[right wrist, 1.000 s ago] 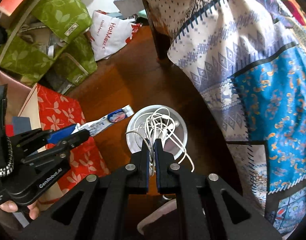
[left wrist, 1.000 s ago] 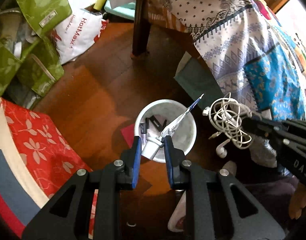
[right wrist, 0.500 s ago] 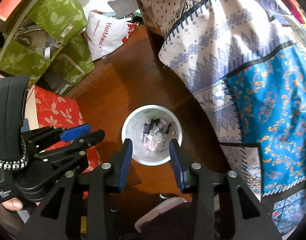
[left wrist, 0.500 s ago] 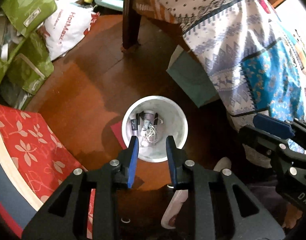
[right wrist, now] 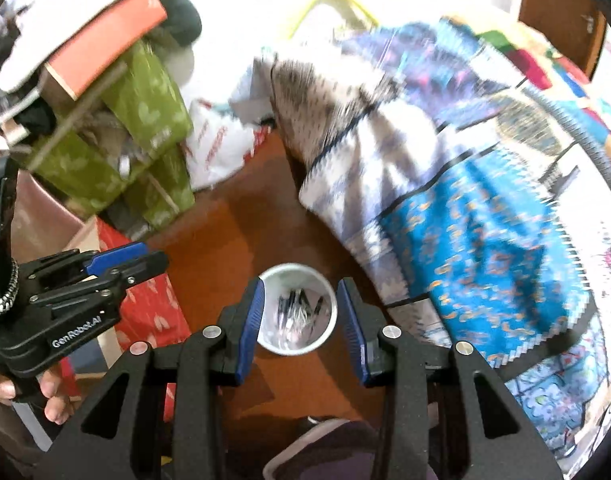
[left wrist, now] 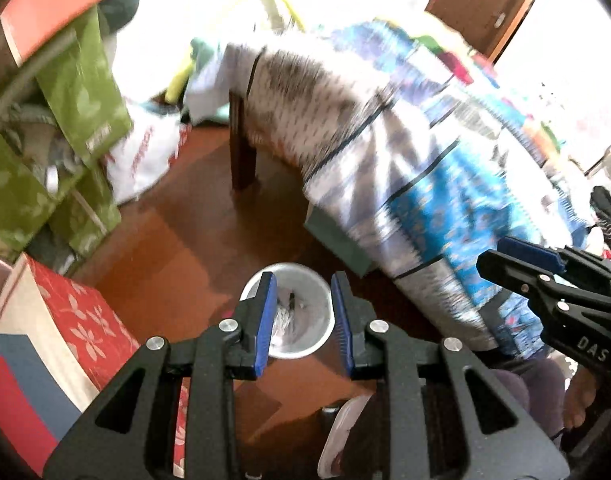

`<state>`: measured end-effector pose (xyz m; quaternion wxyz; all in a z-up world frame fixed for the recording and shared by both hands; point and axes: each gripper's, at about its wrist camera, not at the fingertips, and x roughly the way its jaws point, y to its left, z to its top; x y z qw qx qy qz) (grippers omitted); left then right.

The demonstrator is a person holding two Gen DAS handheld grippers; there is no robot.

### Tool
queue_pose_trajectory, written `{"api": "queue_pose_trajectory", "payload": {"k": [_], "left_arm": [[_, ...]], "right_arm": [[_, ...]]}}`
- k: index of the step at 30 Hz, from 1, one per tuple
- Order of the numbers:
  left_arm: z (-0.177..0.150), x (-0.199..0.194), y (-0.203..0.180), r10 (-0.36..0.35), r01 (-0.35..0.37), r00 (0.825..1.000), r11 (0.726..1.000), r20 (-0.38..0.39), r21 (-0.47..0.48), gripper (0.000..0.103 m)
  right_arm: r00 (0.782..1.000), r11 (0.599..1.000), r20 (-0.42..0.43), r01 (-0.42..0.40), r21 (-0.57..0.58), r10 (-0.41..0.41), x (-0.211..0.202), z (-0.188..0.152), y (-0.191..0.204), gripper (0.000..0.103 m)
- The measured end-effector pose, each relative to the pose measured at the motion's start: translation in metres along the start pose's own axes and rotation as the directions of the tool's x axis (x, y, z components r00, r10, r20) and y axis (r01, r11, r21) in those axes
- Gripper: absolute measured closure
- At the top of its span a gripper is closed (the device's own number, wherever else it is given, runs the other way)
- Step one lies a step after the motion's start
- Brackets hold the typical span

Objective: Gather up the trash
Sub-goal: 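Move both tools back over the patterned mat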

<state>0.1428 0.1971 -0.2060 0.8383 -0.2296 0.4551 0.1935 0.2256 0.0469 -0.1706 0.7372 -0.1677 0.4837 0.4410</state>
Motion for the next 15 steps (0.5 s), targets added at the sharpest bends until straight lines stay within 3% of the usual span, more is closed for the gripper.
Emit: {"api": "queue_pose_trajectory", "payload": {"k": [7, 15], "left_arm": [[0.004, -0.082, -0.039, -0.03, 0.017, 0.981, 0.998, 0.194, 0.067, 0.076], [0.001, -0.157, -0.093, -0.109, 0.053, 0.926, 0.986, 0.361, 0.161, 0.064]], "right_arm": [[0.98, 0.999, 0.198, 0.03, 0.017, -0.032, -0.083, -0.011, -0.01, 0.068], [0.903, 0.993, 0.415, 0.095, 0.069, -0.115, -0.173, -0.033, -0.03, 0.068]]}}
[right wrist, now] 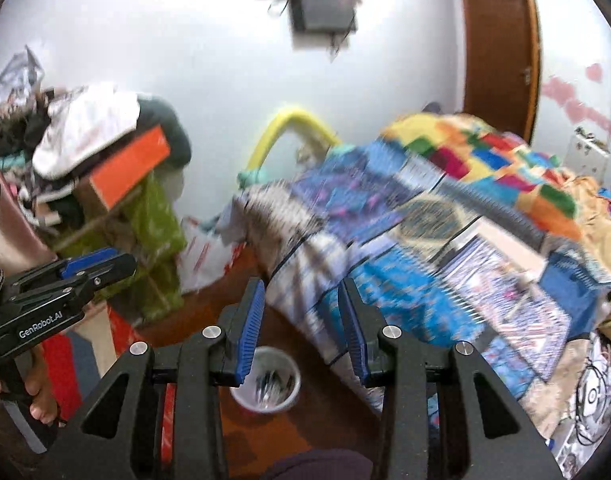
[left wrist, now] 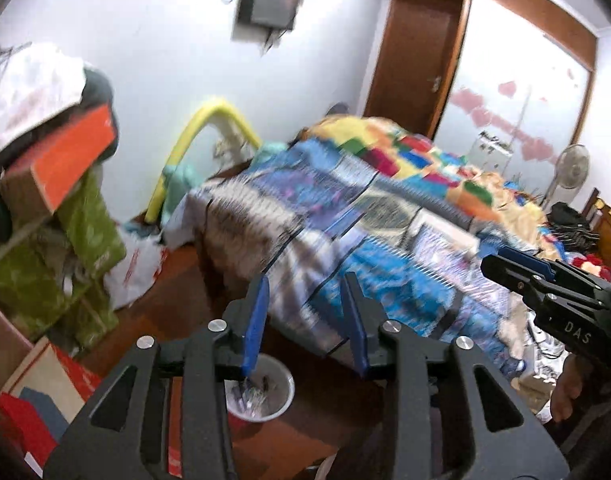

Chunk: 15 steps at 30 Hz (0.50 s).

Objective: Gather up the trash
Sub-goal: 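Move both tools back over the patterned mat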

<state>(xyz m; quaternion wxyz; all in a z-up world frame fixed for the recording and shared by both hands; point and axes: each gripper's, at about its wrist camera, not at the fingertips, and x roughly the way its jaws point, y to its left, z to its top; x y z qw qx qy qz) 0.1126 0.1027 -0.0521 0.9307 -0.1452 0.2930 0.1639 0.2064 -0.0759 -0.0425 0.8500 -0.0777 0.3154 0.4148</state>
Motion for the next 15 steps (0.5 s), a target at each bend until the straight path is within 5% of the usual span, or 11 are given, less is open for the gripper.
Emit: {"api": "queue_pose_trajectory", "payload": {"k": [5, 11, 15], "left_arm": [[0.012, -0.023, -0.044, -0.031, 0.025, 0.996, 0.997, 0.082, 0.074, 0.048], [0.02, -0.035, -0.096, -0.077, 0.055, 0.985, 0.988, 0.154, 0.143, 0.009], [0.024, -0.029, -0.127, -0.122, 0.092, 0.979, 0.98, 0.164, 0.179, 0.009]], "right_arm": [[0.986, 0.995, 0.133, 0.096, 0.035, -0.1, -0.049, 0.003, -0.026, 0.059], [0.94, 0.971, 0.246, 0.219, 0.095, -0.236, -0.09, 0.002, -0.058, 0.024], [0.909, 0.95, 0.283, 0.273, 0.152, -0.307, -0.109, -0.001, -0.083, 0.021]]}}
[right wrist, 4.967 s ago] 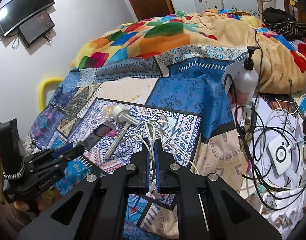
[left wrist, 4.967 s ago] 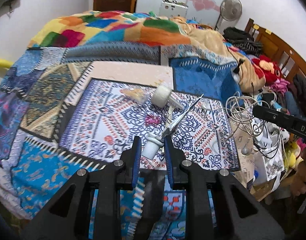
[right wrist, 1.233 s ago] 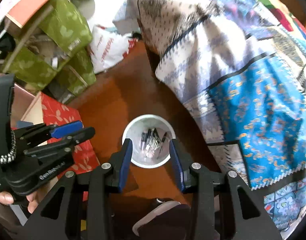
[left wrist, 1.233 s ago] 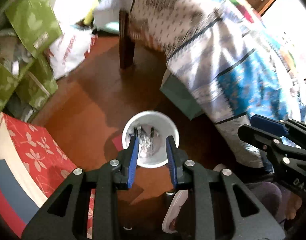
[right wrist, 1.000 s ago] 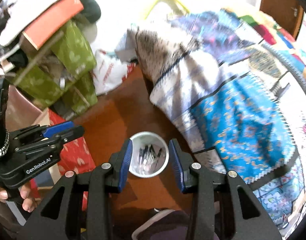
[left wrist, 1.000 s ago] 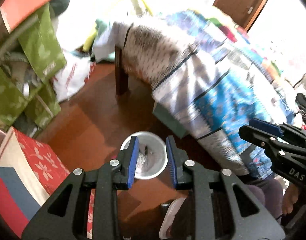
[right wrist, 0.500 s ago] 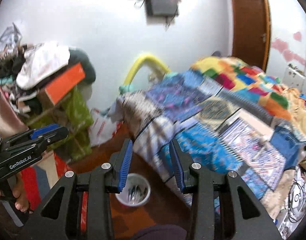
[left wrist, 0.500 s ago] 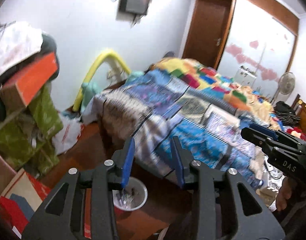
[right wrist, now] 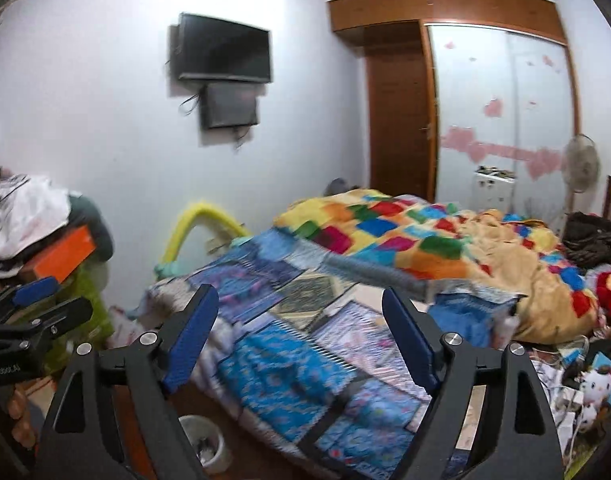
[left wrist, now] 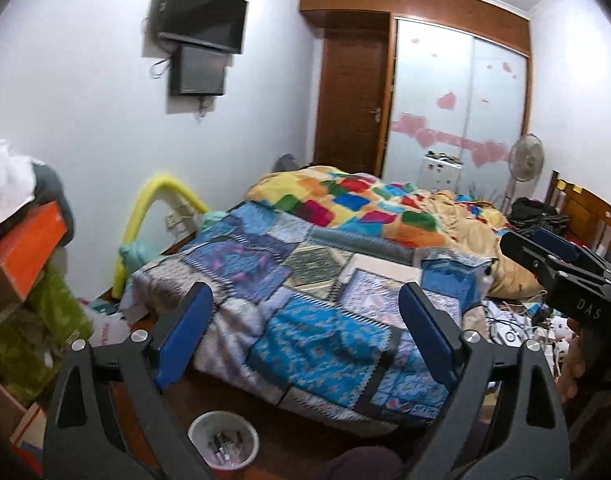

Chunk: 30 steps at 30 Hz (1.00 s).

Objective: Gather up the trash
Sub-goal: 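Move both tools back over the patterned mat, then grasp the white tape roll with the right tool while the left tool grasps the white razor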

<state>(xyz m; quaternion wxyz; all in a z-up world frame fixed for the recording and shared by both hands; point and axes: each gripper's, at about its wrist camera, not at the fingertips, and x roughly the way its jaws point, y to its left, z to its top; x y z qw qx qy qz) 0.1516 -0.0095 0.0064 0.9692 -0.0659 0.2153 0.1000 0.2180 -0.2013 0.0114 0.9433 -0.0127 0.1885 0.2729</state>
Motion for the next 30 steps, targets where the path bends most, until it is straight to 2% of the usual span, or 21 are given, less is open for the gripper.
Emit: {"api": "queue_pose_trajectory", "payload": {"k": [7, 14, 17, 26, 30], "left_arm": [[0.013, 0.031, -0.048, -0.083, 0.083, 0.997, 0.995, -0.001, 0.056, 0.009], [0.021, 0.091, -0.089, -0.161, 0.165, 0.985, 0.984, -0.061, 0.071, 0.009], [0.02, 0.116, -0.099, -0.154, 0.16, 0.984, 0.985, -0.085, 0.062, 0.009], [0.0, 0.221, -0.117, -0.171, 0.175, 0.964, 0.985, -0.201, 0.0, 0.009], [-0.014, 0.264, -0.123, -0.179, 0.182, 0.95, 0.983, -0.255, -0.013, 0.009]], "right_arm": [[0.995, 0.993, -0.006, 0.102, 0.054, -0.102, 0.002, 0.001, -0.05, 0.021], [0.978, 0.977, -0.051, 0.205, 0.065, -0.202, 0.013, -0.007, -0.096, 0.021], [0.967, 0.967, -0.085, 0.247, 0.067, -0.241, 0.026, -0.013, -0.114, 0.021], [0.918, 0.928, -0.2, 0.365, 0.08, -0.343, 0.078, -0.043, -0.165, 0.021], [0.91, 0.933, -0.253, 0.354, 0.062, -0.329, 0.11, -0.053, -0.178, 0.021]]}}
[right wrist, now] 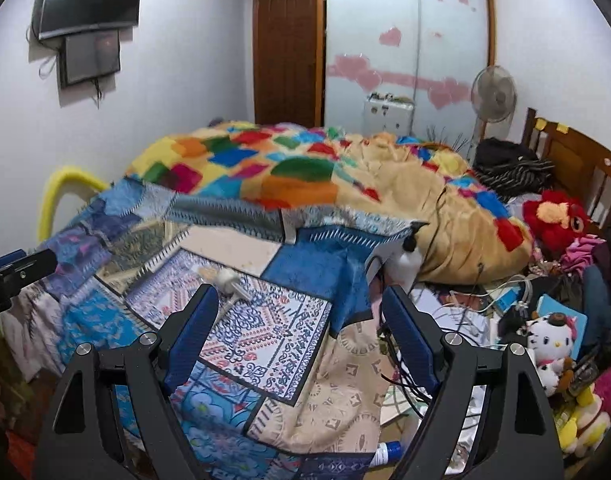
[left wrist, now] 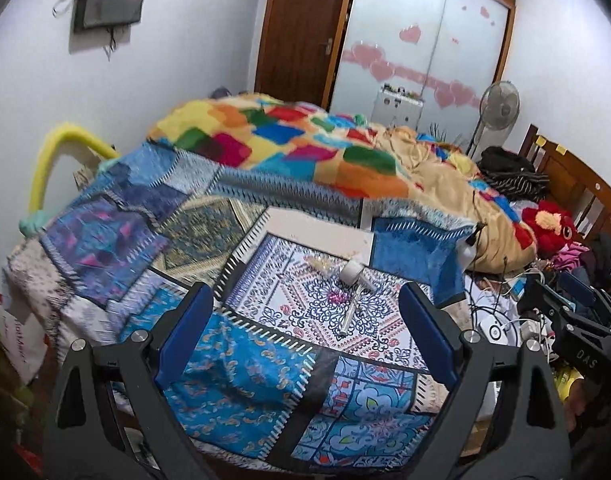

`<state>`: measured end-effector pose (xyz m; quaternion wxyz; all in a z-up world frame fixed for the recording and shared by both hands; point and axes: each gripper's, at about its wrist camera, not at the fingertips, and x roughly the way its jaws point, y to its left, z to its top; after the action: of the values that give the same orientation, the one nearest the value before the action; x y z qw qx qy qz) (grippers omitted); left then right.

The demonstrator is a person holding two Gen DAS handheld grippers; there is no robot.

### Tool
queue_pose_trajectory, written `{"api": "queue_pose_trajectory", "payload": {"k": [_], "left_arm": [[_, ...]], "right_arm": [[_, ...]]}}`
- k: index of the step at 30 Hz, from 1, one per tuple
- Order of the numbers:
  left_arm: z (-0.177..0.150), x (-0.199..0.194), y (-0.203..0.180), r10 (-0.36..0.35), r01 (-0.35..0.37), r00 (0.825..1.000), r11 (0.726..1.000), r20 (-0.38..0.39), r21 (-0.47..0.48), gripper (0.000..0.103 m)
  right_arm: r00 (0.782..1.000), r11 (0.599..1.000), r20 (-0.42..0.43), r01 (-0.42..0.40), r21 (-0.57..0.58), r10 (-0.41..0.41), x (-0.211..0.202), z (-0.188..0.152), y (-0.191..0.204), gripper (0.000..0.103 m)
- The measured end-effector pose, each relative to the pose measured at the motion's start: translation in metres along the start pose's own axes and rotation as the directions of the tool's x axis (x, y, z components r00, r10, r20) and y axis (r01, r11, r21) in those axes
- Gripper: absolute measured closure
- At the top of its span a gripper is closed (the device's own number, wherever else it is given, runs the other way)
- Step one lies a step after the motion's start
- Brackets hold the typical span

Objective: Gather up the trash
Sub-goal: 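Grasp the white tape roll with the right tool while the left tool grasps the white razor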

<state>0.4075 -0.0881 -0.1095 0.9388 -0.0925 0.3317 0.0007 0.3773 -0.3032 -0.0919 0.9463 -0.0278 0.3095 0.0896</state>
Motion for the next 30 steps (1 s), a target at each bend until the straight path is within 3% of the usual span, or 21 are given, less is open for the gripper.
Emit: {"api": "queue_pose_trajectory", "payload": {"k": [6, 11, 20, 22, 25, 26, 27, 30], "left_arm": [[-0.001, 0.064, 0.005, 0.0, 0.0, 0.998, 1.0, -0.063, 0.0, 0.009], [-0.006, 0.111, 0.012, 0.008, -0.005, 0.991, 1.0, -0.131, 0.023, 0.009], [-0.021, 0.168, 0.03, 0.001, 0.004, 0.971, 1.0, -0.237, 0.019, 0.016], [-0.025, 0.178, 0.033, -0.002, 0.008, 0.966, 1.0, -0.26, 0.019, 0.02], [-0.029, 0.188, 0.033, -0.014, 0.021, 0.957, 0.999, -0.29, 0.023, 0.026], [-0.031, 0.191, 0.033, -0.026, 0.035, 0.953, 0.999, -0.303, 0.024, 0.03], [-0.032, 0.192, 0.031, -0.035, 0.045, 0.95, 0.999, -0.311, 0.025, 0.035], [-0.035, 0.197, 0.021, -0.07, 0.09, 0.937, 0.995, -0.341, 0.043, 0.047]], "right_arm": [[0.992, 0.997, -0.108, -0.074, -0.021, 0.071, 0.062, 0.0, 0.004, 0.021], [0.96, 0.981, -0.203, -0.195, 0.02, 0.195, 0.121, 0.003, 0.013, 0.021], [0.92, 0.963, -0.326, -0.257, -0.084, 0.217, 0.206, 0.001, 0.051, 0.022], [0.91, 0.957, -0.349, -0.273, -0.095, 0.225, 0.218, -0.001, 0.059, 0.028], [0.881, 0.942, -0.391, -0.325, -0.085, 0.268, 0.233, 0.0, 0.067, 0.052], [0.87, 0.938, -0.406, -0.338, -0.078, 0.28, 0.237, 0.0, 0.069, 0.066], [0.861, 0.933, -0.416, -0.352, -0.073, 0.293, 0.239, 0.0, 0.07, 0.066], [0.882, 0.936, -0.37, -0.343, -0.082, 0.291, 0.229, 0.005, 0.07, 0.066]]}}
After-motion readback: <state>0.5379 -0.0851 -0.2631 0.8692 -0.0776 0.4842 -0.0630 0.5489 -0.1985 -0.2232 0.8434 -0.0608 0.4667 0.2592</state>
